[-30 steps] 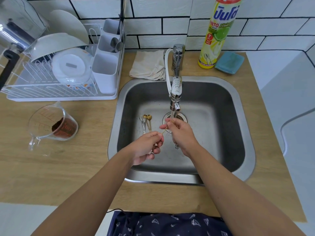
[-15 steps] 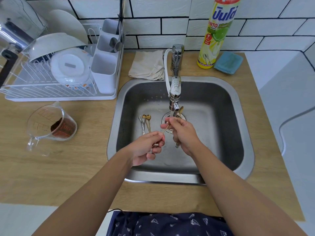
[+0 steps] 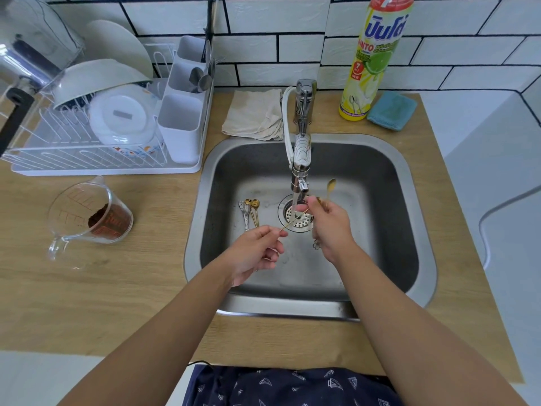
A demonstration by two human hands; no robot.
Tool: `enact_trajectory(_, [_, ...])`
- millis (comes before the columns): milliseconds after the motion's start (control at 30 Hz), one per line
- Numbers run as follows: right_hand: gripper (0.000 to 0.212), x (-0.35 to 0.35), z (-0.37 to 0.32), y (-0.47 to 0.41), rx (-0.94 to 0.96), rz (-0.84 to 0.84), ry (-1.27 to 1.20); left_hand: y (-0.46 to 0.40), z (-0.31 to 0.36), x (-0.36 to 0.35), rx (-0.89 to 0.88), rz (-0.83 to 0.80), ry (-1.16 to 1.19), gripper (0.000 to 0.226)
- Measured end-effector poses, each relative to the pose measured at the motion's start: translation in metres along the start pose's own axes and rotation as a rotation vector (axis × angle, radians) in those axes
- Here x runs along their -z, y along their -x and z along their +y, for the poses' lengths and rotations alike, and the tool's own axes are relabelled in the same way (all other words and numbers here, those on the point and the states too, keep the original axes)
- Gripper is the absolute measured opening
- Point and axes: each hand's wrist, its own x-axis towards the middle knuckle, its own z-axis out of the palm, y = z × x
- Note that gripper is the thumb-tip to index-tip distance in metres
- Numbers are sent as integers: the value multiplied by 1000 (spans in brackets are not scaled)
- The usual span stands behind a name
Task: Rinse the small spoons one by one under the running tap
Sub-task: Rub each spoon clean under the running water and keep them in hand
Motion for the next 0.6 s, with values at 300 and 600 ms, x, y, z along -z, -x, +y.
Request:
enact_trajectory(300, [13, -8, 7, 19, -139, -194, -92, -21, 3, -21, -105, 80, -42, 22])
enact_trajectory(600, [18, -6, -2, 11, -99, -20, -211, -26, 10, -23, -122, 76, -8, 17])
